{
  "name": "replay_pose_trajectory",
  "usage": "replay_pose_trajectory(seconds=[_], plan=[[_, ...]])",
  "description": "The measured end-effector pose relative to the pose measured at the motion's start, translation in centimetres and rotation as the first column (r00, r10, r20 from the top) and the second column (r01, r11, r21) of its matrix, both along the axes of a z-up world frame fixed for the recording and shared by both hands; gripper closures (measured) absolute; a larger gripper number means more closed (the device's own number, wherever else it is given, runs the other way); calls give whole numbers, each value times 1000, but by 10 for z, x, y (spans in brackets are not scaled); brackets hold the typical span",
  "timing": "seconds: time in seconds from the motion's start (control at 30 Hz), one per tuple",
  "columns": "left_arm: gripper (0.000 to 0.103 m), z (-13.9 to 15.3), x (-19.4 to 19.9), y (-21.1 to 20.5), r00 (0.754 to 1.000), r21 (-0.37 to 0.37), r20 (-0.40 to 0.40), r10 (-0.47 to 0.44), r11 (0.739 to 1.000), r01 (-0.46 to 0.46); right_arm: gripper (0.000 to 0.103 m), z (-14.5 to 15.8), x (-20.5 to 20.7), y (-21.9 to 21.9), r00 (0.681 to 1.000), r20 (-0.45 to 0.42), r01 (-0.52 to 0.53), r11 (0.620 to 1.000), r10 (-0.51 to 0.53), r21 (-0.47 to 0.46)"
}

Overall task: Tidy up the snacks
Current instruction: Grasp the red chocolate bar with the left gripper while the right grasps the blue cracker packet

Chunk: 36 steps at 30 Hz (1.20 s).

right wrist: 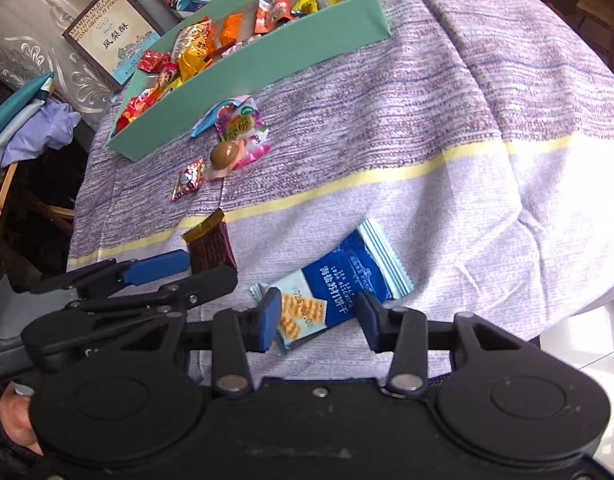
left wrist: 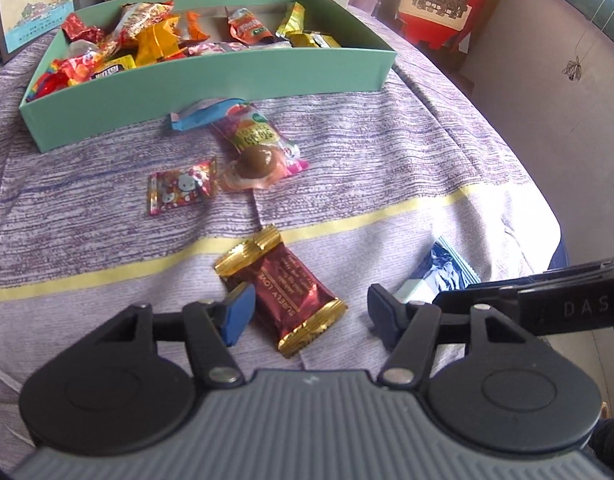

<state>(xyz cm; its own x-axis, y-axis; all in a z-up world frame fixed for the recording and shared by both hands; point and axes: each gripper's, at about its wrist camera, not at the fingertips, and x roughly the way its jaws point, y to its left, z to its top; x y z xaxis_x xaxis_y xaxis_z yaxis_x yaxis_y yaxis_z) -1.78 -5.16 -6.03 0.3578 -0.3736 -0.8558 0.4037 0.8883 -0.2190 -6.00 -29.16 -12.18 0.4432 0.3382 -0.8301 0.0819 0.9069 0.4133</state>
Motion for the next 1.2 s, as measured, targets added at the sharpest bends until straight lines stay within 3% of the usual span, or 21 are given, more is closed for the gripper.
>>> replay_pose_trajectory(seconds=[0.07, 0.23, 0.4, 0.53, 0.63, 0.8, 0.93, 1.0, 1.07, 1.2], plan=[[48, -7, 2, -6, 1000, 47, 20, -2, 999, 1, 61, -2, 1, -1, 1000, 10, 8, 1000, -8, 7], [51, -10, 11, 5, 997, 105, 74, 35, 994, -42, 61, -2, 14, 3, 999, 46, 17, 1000, -17, 11], [52, -10, 21, 26, 995, 85, 67, 77, 993, -83, 61, -3, 35, 16, 997, 78, 20, 1000, -21, 15], [49, -9, 24, 34, 993, 64, 64, 95, 993, -99, 59, 2, 41, 30, 995, 97, 9, 998, -3, -69], [41, -5, 22, 32, 992, 55, 88, 87, 994, -92, 45, 3, 37, 34, 996, 94, 20, 993, -9, -115], [40, -6, 31, 21, 991, 65, 122, 51, 996, -59, 43, -8, 31, 34, 997, 63, 39, 999, -37, -36], [43, -14, 39, 28, 990, 92, 118, 79, 992, -90, 42, -10, 36, 50, 995, 103, 16, 995, -6, -97], [43, -15, 41, 39, 989, 74, 106, 106, 991, -114, 47, -11, 38, 65, 991, 128, -19, 985, 42, -174], [41, -14, 42, 44, 988, 74, 102, 119, 989, -127, 59, -10, 40, 78, 984, 147, -58, 966, 97, -251], [39, -14, 43, 44, 988, 71, 93, 123, 989, -129, 64, -9, 46, 80, 976, 176, -71, 947, 131, -314]])
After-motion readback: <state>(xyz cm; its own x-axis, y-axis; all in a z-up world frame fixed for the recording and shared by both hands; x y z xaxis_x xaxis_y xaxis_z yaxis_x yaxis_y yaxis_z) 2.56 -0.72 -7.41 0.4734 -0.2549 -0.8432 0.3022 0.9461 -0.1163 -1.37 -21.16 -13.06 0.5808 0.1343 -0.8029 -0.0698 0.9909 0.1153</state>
